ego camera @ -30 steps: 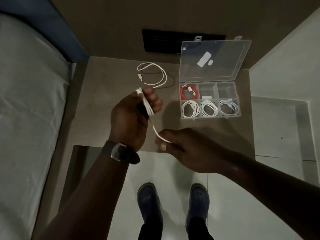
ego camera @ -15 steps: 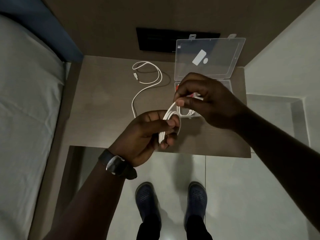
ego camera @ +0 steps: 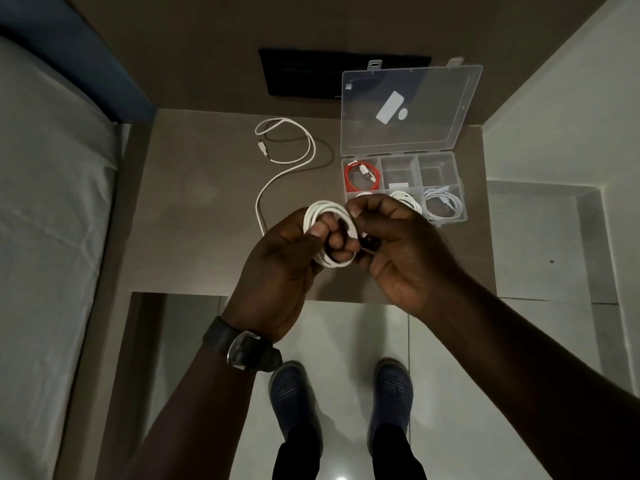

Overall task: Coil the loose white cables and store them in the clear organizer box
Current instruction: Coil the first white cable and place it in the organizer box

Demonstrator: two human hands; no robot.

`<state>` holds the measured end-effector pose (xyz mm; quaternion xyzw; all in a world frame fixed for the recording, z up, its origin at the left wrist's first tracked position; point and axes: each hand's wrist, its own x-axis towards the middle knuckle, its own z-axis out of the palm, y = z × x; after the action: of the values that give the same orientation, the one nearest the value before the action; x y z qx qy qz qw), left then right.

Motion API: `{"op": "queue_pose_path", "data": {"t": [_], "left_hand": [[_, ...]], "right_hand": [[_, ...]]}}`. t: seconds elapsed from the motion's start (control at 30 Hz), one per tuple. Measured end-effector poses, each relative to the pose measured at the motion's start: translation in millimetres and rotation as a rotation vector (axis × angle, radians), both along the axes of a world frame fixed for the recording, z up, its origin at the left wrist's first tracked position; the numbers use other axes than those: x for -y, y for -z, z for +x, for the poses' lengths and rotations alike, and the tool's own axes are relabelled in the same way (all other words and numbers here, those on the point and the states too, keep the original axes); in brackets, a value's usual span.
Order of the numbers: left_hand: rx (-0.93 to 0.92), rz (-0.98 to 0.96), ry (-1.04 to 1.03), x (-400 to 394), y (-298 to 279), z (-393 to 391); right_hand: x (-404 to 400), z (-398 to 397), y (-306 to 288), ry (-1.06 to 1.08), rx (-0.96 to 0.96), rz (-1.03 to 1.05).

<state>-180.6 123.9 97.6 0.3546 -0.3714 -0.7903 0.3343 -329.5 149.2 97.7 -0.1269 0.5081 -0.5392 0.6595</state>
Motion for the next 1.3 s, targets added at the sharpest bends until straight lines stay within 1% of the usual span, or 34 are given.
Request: {"op": "queue_pose_path", "data": {"t": [0.07,0.1,0.13,0.17,0.23,0.3,0.37,0.43,0.5,0.57,0.63,0.67,0.7,0.77,0.8,0.83,0.9,0.97,1.03,1.1,1.13,1.3], "left_hand": [[0.283,-0.200,-0.012,-3,1,2],[0.386,-0.268,0.004,-4,1,4],[0.436,-0.288,0.029,-4,1,5],[0.432,-0.261,0.056,-4,-1,6],[0.363,-0.152,0.074,-2,-4,7],[0.362,-0.139,0.048,0,-6,7],[0.470,-0.227,0.048,2,-7,7],[0.630,-0.347,0.058,4,-5,5],[0.735,-0.440,0.049,3,-4,3],[0.762,-0.502,0.049,1,-3,2],[0.728,-0.482,0.066,-3,1,1],[0.682,-0.426,0.059,-5,4,0],[0.619,-0.341,0.032,-8,7,-1],[0.498,-0.191,-0.057,-11,12,-3],[0.480,-0.186,-0.106,-12,14,-4],[0.490,-0.223,-0.148,-11,17,-4],[0.562,-0.320,-0.186,-10,25,-7],[0.640,-0.420,-0.152,-6,33,-13],[0.626,-0.465,-0.097,0,40,-24],[0.618,-0.535,-0.058,7,48,-36],[0.609,-0.543,-0.041,10,52,-44],[0.579,-0.433,-0.011,29,79,-87]], "right_hand": [[3,-5,-1,0.040,-0.064,-0.007],[5,-7,-2,0.043,-0.079,-0.022],[6,-7,-3,0.037,-0.109,-0.036],[6,-8,-3,0.031,-0.162,-0.046],[3,-7,-1,0.024,-0.304,-0.056],[-1,-5,2,-0.009,-0.444,-0.066],[-6,-2,5,-0.044,-0.558,-0.064],[-11,-2,4,-0.055,-0.585,-0.046],[-16,-2,1,-0.093,-0.605,-0.079],[-19,-2,-2,-0.207,-0.753,-0.154],[-19,-3,-2,-0.251,-0.841,-0.146],[-18,-4,-1,-0.241,-0.831,-0.127],[-17,-4,-1,-0.227,-0.771,-0.109],[-17,-4,-2,-0.189,-0.501,-0.056],[-17,-5,-3,-0.160,-0.343,-0.017],[-17,-6,-4,-0.126,-0.200,0.023],[-19,-9,-5,-0.067,-0.010,0.103],[-22,-14,-5,-0.029,0.059,0.184],[-24,-21,-6,-0.001,0.089,0.223],[-23,-31,-5,0.013,0.097,0.215],[-22,-38,-3,0.025,0.096,0.208],[-1,-80,22,0.042,0.138,0.157]]}}
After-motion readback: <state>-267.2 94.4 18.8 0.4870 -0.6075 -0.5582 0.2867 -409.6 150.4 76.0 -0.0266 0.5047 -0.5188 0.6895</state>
